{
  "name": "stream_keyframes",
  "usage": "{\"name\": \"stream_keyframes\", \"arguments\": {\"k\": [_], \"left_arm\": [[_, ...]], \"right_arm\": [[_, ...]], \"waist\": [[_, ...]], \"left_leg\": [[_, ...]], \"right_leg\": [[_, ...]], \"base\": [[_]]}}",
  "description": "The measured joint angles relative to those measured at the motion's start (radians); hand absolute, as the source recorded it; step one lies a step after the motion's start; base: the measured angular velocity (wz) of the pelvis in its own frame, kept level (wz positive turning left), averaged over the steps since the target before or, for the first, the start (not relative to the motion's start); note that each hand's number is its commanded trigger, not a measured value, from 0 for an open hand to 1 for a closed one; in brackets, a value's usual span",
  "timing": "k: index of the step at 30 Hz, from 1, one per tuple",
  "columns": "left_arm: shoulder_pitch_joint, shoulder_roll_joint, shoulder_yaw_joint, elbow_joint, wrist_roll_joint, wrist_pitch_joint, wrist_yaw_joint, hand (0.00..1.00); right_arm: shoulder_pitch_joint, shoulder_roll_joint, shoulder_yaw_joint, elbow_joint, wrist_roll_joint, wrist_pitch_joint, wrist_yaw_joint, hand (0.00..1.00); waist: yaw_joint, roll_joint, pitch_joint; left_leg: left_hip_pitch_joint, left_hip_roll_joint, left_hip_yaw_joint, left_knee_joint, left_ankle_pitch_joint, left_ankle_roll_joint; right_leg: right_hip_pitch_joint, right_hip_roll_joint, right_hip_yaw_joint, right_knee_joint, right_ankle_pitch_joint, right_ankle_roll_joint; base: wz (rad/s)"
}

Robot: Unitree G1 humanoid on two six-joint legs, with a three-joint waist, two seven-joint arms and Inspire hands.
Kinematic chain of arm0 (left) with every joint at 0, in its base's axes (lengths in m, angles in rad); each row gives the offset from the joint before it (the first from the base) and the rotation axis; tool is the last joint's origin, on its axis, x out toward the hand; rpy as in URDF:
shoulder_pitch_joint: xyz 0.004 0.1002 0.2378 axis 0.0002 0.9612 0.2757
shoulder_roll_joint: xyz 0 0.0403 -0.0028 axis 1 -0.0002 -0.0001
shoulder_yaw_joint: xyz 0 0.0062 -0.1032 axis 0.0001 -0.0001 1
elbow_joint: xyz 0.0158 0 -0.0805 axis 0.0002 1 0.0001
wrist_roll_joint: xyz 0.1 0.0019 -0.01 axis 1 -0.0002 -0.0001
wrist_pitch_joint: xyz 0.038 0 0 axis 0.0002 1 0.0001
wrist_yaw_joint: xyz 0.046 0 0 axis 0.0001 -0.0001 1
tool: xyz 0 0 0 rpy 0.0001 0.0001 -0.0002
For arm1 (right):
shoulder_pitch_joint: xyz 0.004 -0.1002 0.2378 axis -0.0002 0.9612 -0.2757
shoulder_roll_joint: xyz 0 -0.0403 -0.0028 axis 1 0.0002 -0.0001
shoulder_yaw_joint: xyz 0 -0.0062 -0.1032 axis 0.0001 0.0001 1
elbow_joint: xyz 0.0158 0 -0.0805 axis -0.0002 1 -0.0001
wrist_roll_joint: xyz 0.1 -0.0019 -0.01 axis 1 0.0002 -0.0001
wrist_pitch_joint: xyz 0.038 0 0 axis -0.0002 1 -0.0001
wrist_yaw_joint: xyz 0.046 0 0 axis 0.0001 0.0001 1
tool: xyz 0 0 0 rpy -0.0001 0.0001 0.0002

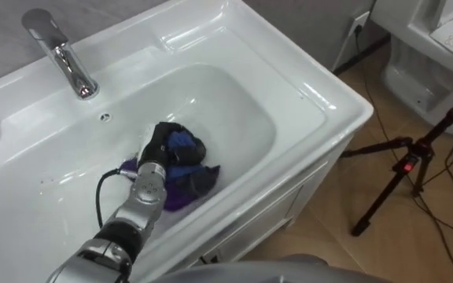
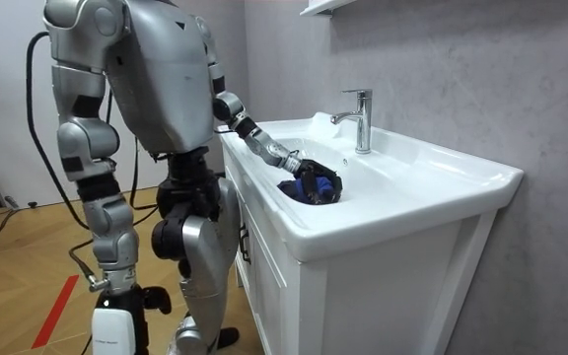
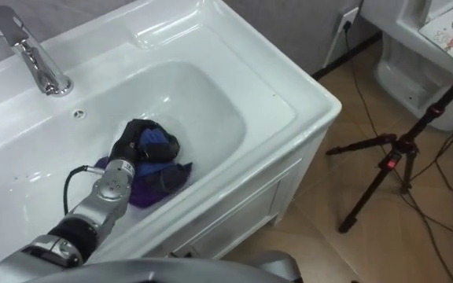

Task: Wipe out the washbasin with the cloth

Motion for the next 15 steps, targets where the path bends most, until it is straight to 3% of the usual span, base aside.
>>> {"name": "stream_keyframes", "arguments": {"k": [4, 7, 12, 15], "left_arm": [[0.035, 0.026, 0.076, 0.008, 0.132, -0.010, 0.038, 1.00], [0.056, 0.041, 0.085, 0.009, 0.202, -0.016, 0.069, 1.00], [0.100, 0.059, 0.116, 0.009, 0.297, -0.028, 0.111, 1.00], [0.143, 0.090, 0.132, 0.009, 0.349, -0.035, 0.148, 1.00]], "right_arm": [[0.003, -0.001, -0.022, 0.006, 0.007, -0.018, -0.002, 0.00], [0.005, -0.007, -0.030, 0.005, 0.004, -0.031, -0.002, 0.00], [0.004, -0.010, -0.110, 0.005, -0.011, -0.059, -0.003, 0.00], [0.005, -0.030, -0.125, 0.005, -0.012, -0.074, -0.002, 0.00]], "waist": [[0.034, -0.001, 0.0000], [0.034, 0.004, -0.0006], [0.031, 0.029, -0.0048], [0.033, 0.048, -0.0051]], "left_leg": [[-0.004, 0.003, -0.002, 0.001, 0.001, -0.007], [-0.004, 0.004, -0.026, 0.002, -0.001, -0.010], [-0.003, 0.005, -0.043, 0.002, 0.000, -0.015], [0.001, 0.007, -0.048, 0.002, 0.002, -0.017]], "right_leg": [[0.000, 0.006, -0.003, -0.006, 0.003, -0.006], [0.016, 0.007, -0.019, -0.021, 0.004, -0.010], [0.027, 0.010, -0.036, -0.028, 0.007, -0.015], [0.032, 0.012, -0.037, -0.035, 0.008, -0.017]], "base": [[0.02], [0.14], [0.09], [0.01]]}}
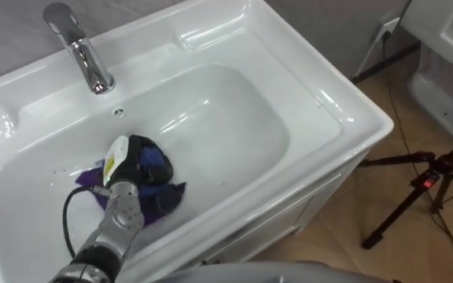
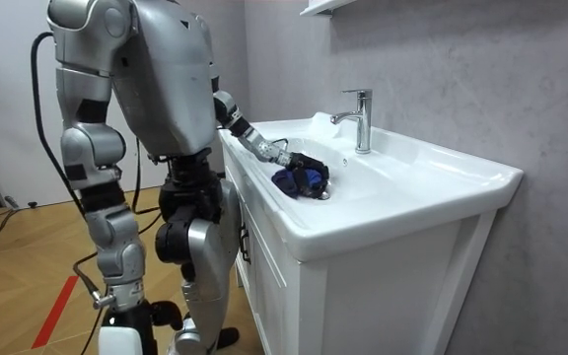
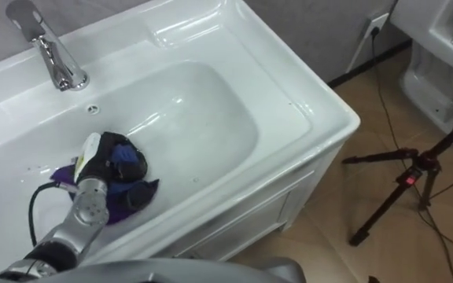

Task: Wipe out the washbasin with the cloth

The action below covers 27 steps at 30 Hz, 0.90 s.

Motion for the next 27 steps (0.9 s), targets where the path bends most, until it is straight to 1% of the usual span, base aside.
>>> {"name": "stream_keyframes", "arguments": {"k": [2, 3, 4, 5, 7, 8, 10, 12, 14, 18, 20, 21, 22, 24, 25, 27], "left_arm": [[0.032, 0.012, 0.037, 0.000, 0.038, 0.001, 0.027, 1.00], [0.037, 0.015, 0.046, -0.001, 0.043, 0.001, 0.032, 1.00], [0.047, 0.024, 0.062, -0.001, 0.042, 0.001, 0.039, 1.00], [0.056, 0.041, 0.071, 0.000, 0.042, 0.001, 0.044, 1.00], [0.067, 0.054, 0.088, 0.000, 0.043, 0.001, 0.048, 1.00], [0.073, 0.058, 0.100, 0.000, 0.045, 0.001, 0.048, 1.00], [0.081, 0.065, 0.112, -0.004, 0.053, 0.001, 0.048, 1.00], [0.094, 0.066, 0.136, -0.019, 0.073, 0.001, 0.048, 1.00], [0.103, 0.071, 0.136, -0.029, 0.075, 0.001, 0.056, 1.00], [0.098, 0.072, 0.138, -0.030, 0.074, 0.001, 0.066, 1.00], [0.099, 0.072, 0.143, -0.046, 0.073, 0.002, 0.066, 1.00], [0.100, 0.072, 0.144, -0.051, 0.073, 0.003, 0.066, 1.00], [0.097, 0.073, 0.144, -0.066, 0.073, 0.008, 0.065, 1.00], [0.097, 0.073, 0.144, -0.080, 0.072, 0.016, 0.065, 1.00], [0.097, 0.074, 0.144, -0.085, 0.072, 0.018, 0.064, 1.00], [0.097, 0.074, 0.147, -0.090, 0.072, 0.018, 0.061, 1.00]], "right_arm": [[-0.010, -0.013, -0.023, 0.004, -0.010, -0.004, 0.001, 0.00], [-0.009, -0.015, -0.023, 0.007, -0.010, -0.004, 0.001, 0.00], [-0.014, -0.017, -0.028, 0.017, -0.010, -0.004, 0.005, 0.00], [-0.029, -0.018, -0.046, 0.039, -0.011, -0.004, 0.010, 0.00], [-0.043, -0.021, -0.065, 0.064, -0.010, -0.007, 0.010, 0.00], [-0.049, -0.024, -0.082, 0.071, -0.010, -0.009, 0.012, 0.00], [-0.050, -0.032, -0.099, 0.071, -0.008, -0.019, 0.012, 0.00], [-0.052, -0.044, -0.100, 0.071, -0.007, -0.025, 0.011, 0.00], [-0.058, -0.055, -0.101, 0.071, -0.008, -0.026, 0.010, 0.00], [-0.067, -0.057, -0.119, 0.071, -0.008, -0.025, 0.011, 0.00], [-0.067, -0.058, -0.137, 0.071, -0.004, -0.023, 0.011, 0.00], [-0.067, -0.058, -0.137, 0.071, -0.001, -0.022, 0.011, 0.00], [-0.069, -0.058, -0.137, 0.070, 0.012, -0.022, 0.011, 0.00], [-0.076, -0.059, -0.137, 0.069, 0.017, -0.023, 0.011, 0.00], [-0.078, -0.058, -0.137, 0.069, 0.017, -0.023, 0.011, 0.00], [-0.078, -0.058, -0.138, 0.069, 0.017, -0.024, 0.011, 0.00]], "waist": [[0.012, 0.014, -0.0008], [0.018, 0.016, -0.0014], [0.023, 0.016, -0.0016], [0.023, 0.017, -0.0019], [0.023, 0.020, -0.0029], [0.023, 0.023, -0.0052], [0.024, 0.029, -0.0053], [0.025, 0.034, -0.0053], [0.027, 0.038, -0.0043], [0.032, 0.044, -0.0046], [0.051, 0.046, -0.0047], [0.052, 0.047, -0.0049], [0.053, 0.049, -0.0061], [0.061, 0.056, -0.0060], [0.063, 0.061, -0.0090], [0.067, 0.067, -0.0107]], "left_leg": [[-0.002, 0.000, 0.001, 0.000, 0.000, 0.000], [-0.002, 0.000, 0.001, 0.000, 0.000, 0.000], [-0.001, 0.000, 0.000, 0.001, 0.000, -0.001], [0.001, 0.000, -0.002, 0.002, 0.001, -0.001], [0.006, 0.000, -0.007, 0.002, 0.001, -0.001], [0.010, 0.000, -0.008, 0.002, 0.001, -0.001], [0.012, 0.000, -0.010, 0.002, 0.001, -0.001], [0.012, 0.000, -0.012, 0.003, 0.001, -0.001], [0.012, 0.001, -0.015, 0.003, 0.001, -0.002], [0.010, 0.001, -0.016, 0.003, 0.002, -0.003], [0.004, 0.001, -0.021, 0.004, 0.002, -0.003], [0.003, 0.001, -0.028, 0.004, 0.002, -0.003], [0.000, 0.000, -0.036, 0.005, 0.002, -0.004], [-0.003, 0.000, -0.041, 0.006, 0.003, -0.004], [-0.011, -0.001, -0.051, 0.007, 0.003, -0.004], [-0.011, -0.001, -0.059, 0.007, 0.004, -0.006]], "right_leg": [[0.001, 0.000, 0.001, 0.001, -0.001, -0.001], [0.002, -0.001, 0.001, 0.001, -0.002, -0.002], [0.005, -0.001, -0.002, 0.001, -0.002, -0.002], [0.008, -0.003, -0.010, 0.000, -0.003, -0.003], [0.016, -0.004, -0.015, -0.001, -0.004, -0.003], [0.020, -0.004, -0.015, -0.002, -0.004, -0.004], [0.023, -0.003, -0.017, -0.002, -0.004, -0.004], [0.023, -0.003, -0.017, -0.002, -0.005, -0.005], [0.023, -0.003, -0.018, -0.002, -0.005, -0.006], [0.020, -0.003, -0.020, -0.001, -0.007, -0.007], [0.017, -0.003, -0.023, -0.002, -0.007, -0.008], [0.019, -0.004, -0.029, -0.002, -0.007, -0.008], [0.018, -0.005, -0.038, -0.002, -0.007, -0.008], [0.016, -0.006, -0.043, -0.005, -0.007, -0.009], [0.019, -0.006, -0.048, -0.013, -0.007, -0.009], [0.020, -0.006, -0.055, -0.017, -0.007, -0.009]], "base": [[-0.02], [0.00], [0.05], [0.07], [0.07], [0.05], [0.00], [0.00], [0.00], [0.00], [0.02], [0.16], [0.18], [0.13], [0.17], [0.15]]}}
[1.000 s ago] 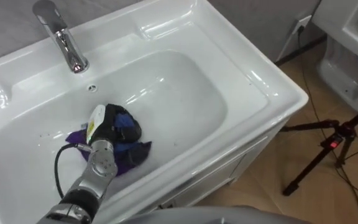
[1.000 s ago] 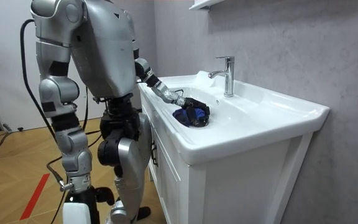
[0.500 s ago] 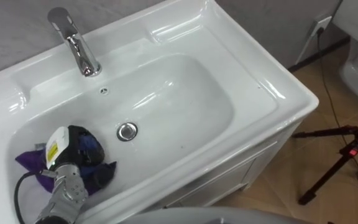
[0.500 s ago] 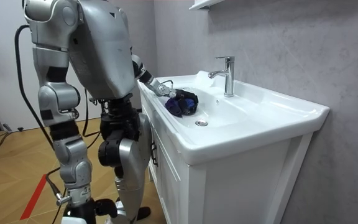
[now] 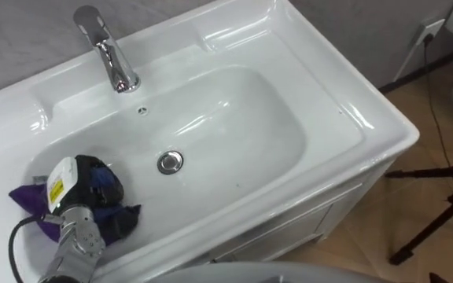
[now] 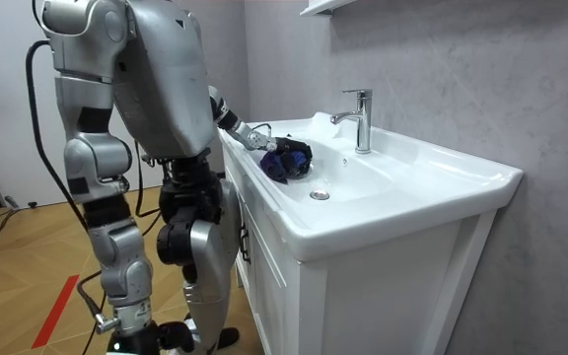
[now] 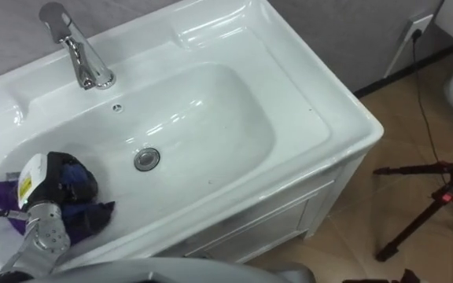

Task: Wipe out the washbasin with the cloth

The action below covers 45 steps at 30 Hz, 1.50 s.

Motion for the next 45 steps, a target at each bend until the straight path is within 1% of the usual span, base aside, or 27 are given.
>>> {"name": "stream_keyframes", "arguments": {"k": [2, 4, 8, 10, 12, 14, 15, 16, 18, 20, 21, 22, 23, 25, 28, 29, 31, 33, 36, 40, 45], "left_arm": [[0.003, 0.000, 0.027, -0.020, 0.000, 0.001, -0.024, 1.00], [0.003, 0.002, 0.037, -0.039, 0.000, 0.009, -0.033, 1.00], [0.005, 0.005, 0.068, -0.077, 0.000, 0.022, -0.043, 1.00], [0.007, 0.009, 0.068, -0.107, 0.000, 0.036, -0.044, 1.00], [0.008, 0.015, 0.069, -0.136, 0.000, 0.041, -0.044, 1.00], [0.006, 0.033, 0.069, -0.174, 0.001, 0.042, -0.044, 1.00], [0.003, 0.039, 0.069, -0.184, 0.001, 0.044, -0.044, 1.00], [-0.004, 0.047, 0.073, -0.198, 0.001, 0.044, -0.041, 1.00], [-0.005, 0.052, 0.098, -0.221, 0.006, 0.055, -0.032, 1.00], [-0.005, 0.063, 0.117, -0.247, 0.009, 0.071, -0.018, 1.00], [-0.005, 0.068, 0.118, -0.255, 0.008, 0.077, -0.015, 1.00], [-0.006, 0.075, 0.123, -0.277, 0.008, 0.084, -0.008, 1.00], [-0.006, 0.079, 0.125, -0.304, 0.009, 0.086, 0.004, 1.00], [-0.006, 0.082, 0.126, -0.339, 0.010, 0.087, 0.021, 1.00], [-0.012, 0.082, 0.135, -0.386, 0.016, 0.092, 0.038, 1.00], [-0.026, 0.082, 0.135, -0.391, 0.023, 0.095, 0.048, 1.00], [-0.044, 0.082, 0.144, -0.391, 0.038, 0.103, 0.056, 1.00], [-0.054, 0.082, 0.149, -0.392, 0.039, 0.109, 0.056, 1.00], [-0.065, 0.082, 0.149, -0.392, 0.039, 0.115, 0.056, 1.00], [-0.066, 0.082, 0.151, -0.421, 0.042, 0.130, 0.056, 1.00], [-0.066, 0.087, 0.165, -0.464, 0.048, 0.130, 0.056, 1.00]], "right_arm": [[0.000, 0.000, 0.000, 0.000, -0.004, 0.000, 0.002, 0.00], [0.001, -0.001, -0.003, -0.001, -0.004, -0.001, 0.005, 0.00], [-0.001, -0.001, -0.003, -0.016, -0.004, -0.001, 0.015, 0.00], [0.002, 0.000, -0.002, -0.022, 0.004, -0.002, 0.017, 0.00], [0.002, 0.001, -0.002, -0.023, 0.015, -0.002, 0.018, 0.00], [0.003, 0.001, -0.001, -0.022, 0.020, -0.005, 0.017, 0.00], [0.003, 0.001, -0.001, -0.015, 0.022, -0.006, 0.017, 0.00], [-0.002, 0.000, -0.001, 0.008, 0.022, -0.011, 0.017, 0.00], [-0.003, 0.000, 0.000, 0.016, 0.024, -0.011, 0.018, 0.00], [-0.004, 0.000, 0.002, 0.016, 0.032, -0.013, 0.018, 0.00], [-0.002, 0.001, 0.004, 0.019, 0.034, -0.013, 0.019, 0.00], [0.001, 0.002, 0.014, 0.026, 0.040, -0.012, 0.019, 0.00], [0.002, 0.002, 0.031, 0.029, 0.043, -0.011, 0.020, 0.00], [-0.004, 0.002, 0.048, 0.029, 0.043, -0.010, 0.022, 0.00], [-0.017, 0.003, 0.051, 0.032, 0.043, -0.011, 0.029, 0.00], [-0.018, 0.005, 0.051, 0.032, 0.041, -0.011, 0.036, 0.00], [-0.023, 0.007, 0.051, 0.032, 0.035, -0.011, 0.048, 0.00], [-0.024, 0.008, 0.051, 0.033, 0.035, -0.012, 0.059, 0.00], [-0.023, 0.013, 0.051, 0.033, 0.036, -0.012, 0.072, 0.00], [-0.020, 0.022, 0.051, 0.038, 0.034, -0.012, 0.078, 0.00], [-0.015, 0.023, 0.050, 0.042, 0.029, -0.010, 0.098, 0.00]], "waist": [[0.008, 0.002, -0.0006], [0.008, 0.000, 0.0002], [0.014, -0.001, 0.0012], [0.014, -0.004, 0.0024], [0.019, -0.008, 0.0026], [0.028, -0.013, 0.0043], [0.027, -0.013, 0.0033], [0.032, -0.017, 0.0042], [0.039, -0.012, 0.0052], [0.040, -0.005, 0.0097], [0.035, -0.005, 0.0106], [0.034, -0.009, 0.0130], [0.034, -0.011, 0.0151], [0.038, -0.013, 0.0165], [0.036, -0.017, 0.0175], [0.036, -0.018, 0.0184], [0.037, -0.020, 0.0199], [0.035, -0.020, 0.0197], [0.035, -0.023, 0.0221], [0.034, -0.022, 0.0218], [0.034, -0.013, 0.0174]], "left_leg": [[-0.001, 0.001, -0.008, 0.000, 0.002, -0.003], [-0.002, 0.001, -0.022, -0.001, 0.003, -0.005], [-0.007, 0.002, -0.031, -0.002, 0.005, -0.008], [-0.010, 0.002, -0.043, -0.002, 0.005, -0.009], [-0.015, 0.002, -0.051, 0.000, 0.006, -0.010], [-0.018, 0.000, -0.065, 0.001, 0.006, -0.010], [-0.019, -0.001, -0.075, 0.004, 0.006, -0.010], [-0.020, -0.002, -0.081, 0.010, 0.006, -0.010], [-0.022, -0.002, -0.086, 0.014, 0.006, -0.010], [-0.023, -0.002, -0.092, 0.014, 0.006, -0.010], [-0.023, -0.003, -0.097, 0.015, 0.006, -0.010], [-0.025, -0.006, -0.108, 0.017, 0.006, -0.010], [-0.028, -0.007, -0.110, 0.019, 0.007, -0.011], [-0.039, -0.009, -0.113, 0.026, 0.007, -0.010], [-0.052, -0.012, -0.124, 0.028, 0.007, -0.010], [-0.053, -0.014, -0.134, 0.027, 0.007, -0.010], [-0.053, -0.014, -0.135, 0.027, 0.007, -0.010], [-0.052, -0.015, -0.135, 0.027, 0.007, -0.010], [-0.052, -0.015, -0.134, 0.026, 0.007, -0.010], [-0.053, -0.015, -0.134, 0.026, 0.007, -0.010], [-0.053, -0.015, -0.135, 0.026, 0.007, -0.010]], "right_leg": [[0.002, 0.001, -0.008, 0.000, -0.002, -0.004], [0.005, 0.001, -0.018, 0.000, -0.004, -0.006], [0.004, 0.001, -0.030, -0.002, -0.007, -0.010], [0.006, 0.001, -0.041, -0.002, -0.007, -0.011], [0.005, 0.001, -0.046, -0.003, -0.008, -0.011], [0.011, -0.001, -0.060, -0.009, -0.008, -0.011], [0.016, -0.002, -0.067, -0.014, -0.008, -0.011], [0.020, -0.002, -0.071, -0.017, -0.008, -0.011], [0.022, -0.002, -0.072, -0.019, -0.008, -0.012], [0.025, -0.002, -0.078, -0.019, -0.009, -0.013], [0.027, -0.003, -0.085, -0.019, -0.010, -0.013], [0.030, -0.012, -0.098, -0.018, -0.015, -0.012], [0.030, -0.013, -0.099, -0.017, -0.017, -0.012], [0.025, -0.014, -0.101, -0.017, -0.017, -0.011], [0.018, -0.013, -0.117, -0.016, -0.017, -0.010], [0.018, -0.014, -0.122, -0.016, -0.018, -0.009], [0.019, -0.014, -0.122, -0.016, -0.018, -0.009], [0.022, -0.014, -0.123, -0.018, -0.018, -0.009], [0.022, -0.014, -0.123, -0.018, -0.018, -0.009], [0.021, -0.014, -0.121, -0.018, -0.018, -0.008], [0.020, -0.014, -0.120, -0.017, -0.018, -0.008]], "base": [[0.07], [0.14], [0.08], [0.14], [0.14], [0.16], [0.25], [0.16], [0.08], [0.11], [0.22], [0.26], [0.22], [0.08], [0.11], [0.14], [0.04], [0.00], [0.00], [0.00], [0.00]]}}
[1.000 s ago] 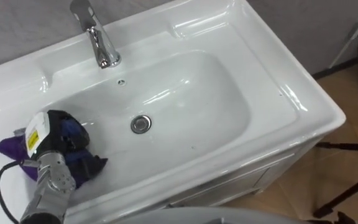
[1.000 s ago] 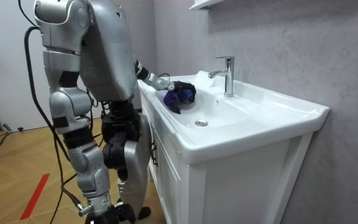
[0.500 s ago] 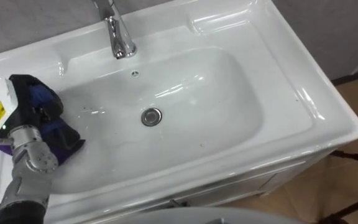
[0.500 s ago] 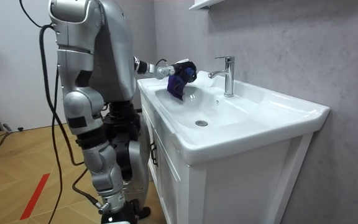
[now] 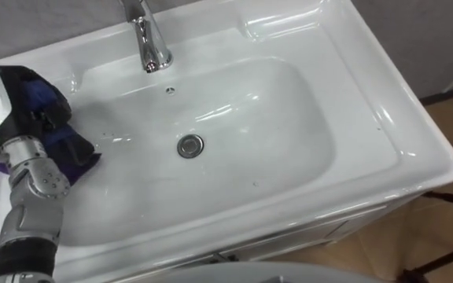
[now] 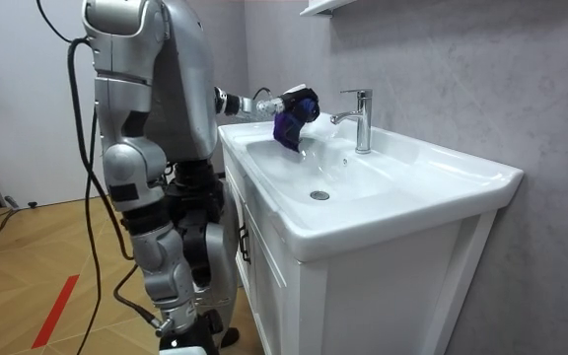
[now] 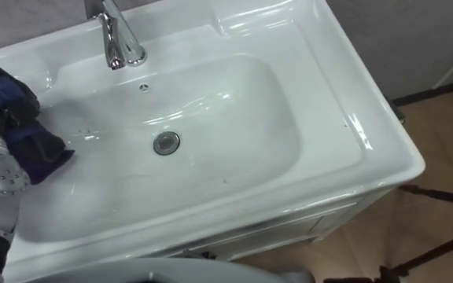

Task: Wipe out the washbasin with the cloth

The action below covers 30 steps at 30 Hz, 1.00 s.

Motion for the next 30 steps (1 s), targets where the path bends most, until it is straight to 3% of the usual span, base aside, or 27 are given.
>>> {"name": "stream_keyframes", "arguments": {"k": [9, 18, 22, 30], "left_arm": [[0.010, 0.008, 0.068, -0.005, 0.009, 0.000, 0.000, 1.00], [0.020, 0.060, 0.083, 0.044, 0.010, -0.001, 0.001, 1.00], [0.021, 0.075, 0.129, 0.044, 0.010, -0.002, 0.006, 1.00], [0.059, 0.076, 0.138, 0.045, 0.010, 0.003, 0.020, 1.00]], "right_arm": [[0.024, -0.001, -0.004, 0.000, 0.007, 0.000, -0.002, 0.00], [0.019, -0.013, -0.011, 0.006, 0.001, -0.003, -0.002, 0.00], [0.026, -0.029, -0.011, 0.008, -0.012, -0.003, -0.002, 0.00], [0.044, -0.029, -0.010, 0.003, -0.017, 0.000, -0.002, 0.00]], "waist": [[0.018, 0.012, -0.0022], [0.038, 0.029, -0.0009], [0.041, 0.028, -0.0001], [0.060, 0.029, -0.0001]], "left_leg": [[0.004, 0.001, 0.000, 0.003, 0.000, 0.000], [0.006, 0.000, -0.007, 0.003, 0.000, 0.000], [0.007, -0.001, -0.008, 0.002, 0.000, 0.000], [0.016, -0.001, -0.001, 0.001, 0.000, 0.000]], "right_leg": [[0.001, 0.001, 0.009, 0.002, 0.000, 0.000], [0.007, 0.001, 0.001, 0.000, 0.000, 0.000], [0.007, 0.000, 0.002, 0.000, 0.000, 0.000], [0.012, 0.000, 0.009, 0.002, 0.000, 0.000]], "base": [[0.00], [0.02], [0.00], [-0.03]]}}
